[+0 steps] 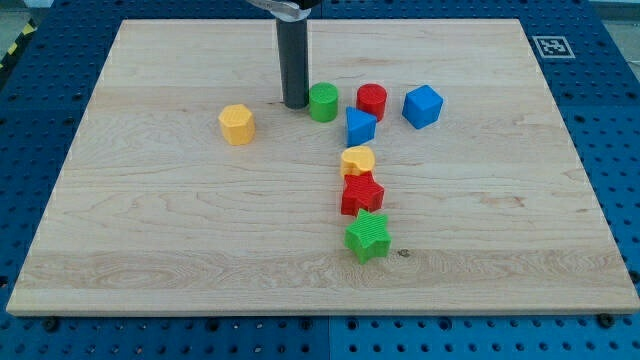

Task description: Push the yellow hexagon left to the green circle

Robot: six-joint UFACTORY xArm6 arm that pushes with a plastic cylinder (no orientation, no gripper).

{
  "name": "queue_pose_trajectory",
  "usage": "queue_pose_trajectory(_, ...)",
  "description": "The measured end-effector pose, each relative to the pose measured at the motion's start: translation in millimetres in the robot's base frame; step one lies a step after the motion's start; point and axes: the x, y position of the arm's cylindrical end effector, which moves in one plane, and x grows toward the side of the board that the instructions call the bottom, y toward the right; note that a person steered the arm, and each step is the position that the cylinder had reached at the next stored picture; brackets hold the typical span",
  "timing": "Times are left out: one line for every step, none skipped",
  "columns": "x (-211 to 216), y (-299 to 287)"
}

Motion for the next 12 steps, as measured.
queue_pose_trajectory(0, -28)
queue_pose_trajectory(0, -87)
queue_pose_trajectory(0, -127)
queue_pose_trajectory(16, -127)
queue_pose_trajectory(72, -127)
queue_pose_trajectory(84, -127)
queue_pose_trajectory(84, -111)
queue_pose_trajectory(84, -106)
queue_pose_trajectory(72, -104)
queue_pose_trajectory(58, -102)
queue_pose_trajectory(56, -91)
queue_pose_trajectory(61, -89)
